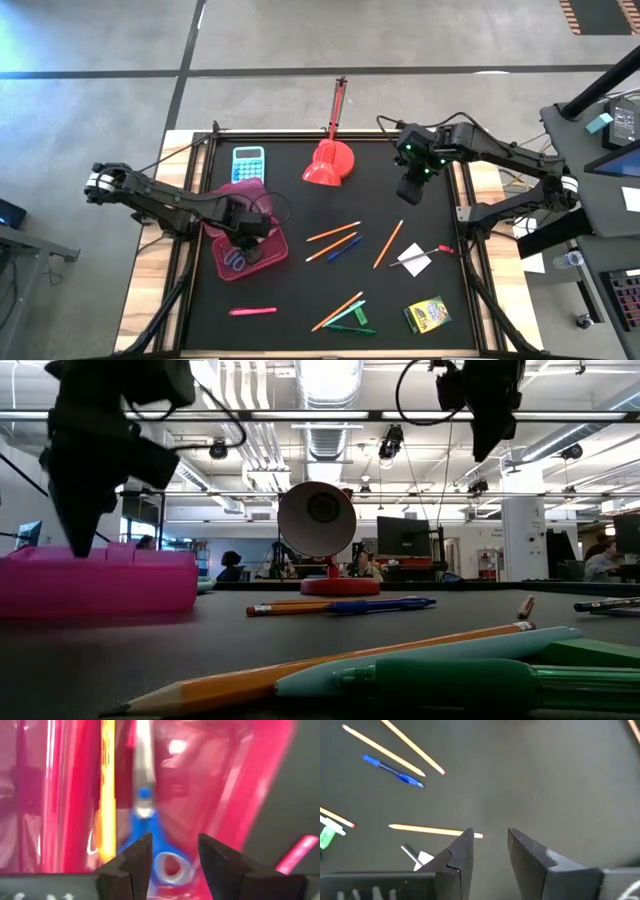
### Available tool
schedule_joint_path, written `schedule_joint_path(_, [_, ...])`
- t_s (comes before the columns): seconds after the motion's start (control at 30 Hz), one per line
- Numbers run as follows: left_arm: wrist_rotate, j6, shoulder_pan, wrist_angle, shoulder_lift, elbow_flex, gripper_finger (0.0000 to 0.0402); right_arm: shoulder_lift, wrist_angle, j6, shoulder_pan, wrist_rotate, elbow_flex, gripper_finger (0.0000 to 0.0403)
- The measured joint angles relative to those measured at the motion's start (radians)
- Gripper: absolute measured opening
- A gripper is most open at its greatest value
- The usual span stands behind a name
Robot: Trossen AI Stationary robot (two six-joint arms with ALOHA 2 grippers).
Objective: Pack school essentials
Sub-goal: Put the orange pencil into the red supply box
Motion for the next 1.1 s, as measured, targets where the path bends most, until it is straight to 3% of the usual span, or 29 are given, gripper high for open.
schedule_joint_path(0.27, [0.0,-0.001,-0.001,0.003,-0.041,0.129,0.0142,0.0,0.048,-0.069,0.014,-0.001,-0.12,0.0137])
schedule_joint_path(0.57, [-0.001,-0.001,-0.002,0.116,-0.049,0.258,0.0142,0.0,0.276,-0.231,0.12,-0.014,-0.354,0.0126])
schedule_joint_path(0.77, [-0.004,0.002,-0.002,0.271,-0.071,0.272,0.0142,0.0,0.398,-0.472,0.246,-0.025,-0.472,0.0113])
schedule_joint_path(1.1, [-0.009,0.003,-0.002,0.44,-0.091,0.272,0.0142,0.006,0.591,-0.505,0.366,-0.024,-0.558,0.0112])
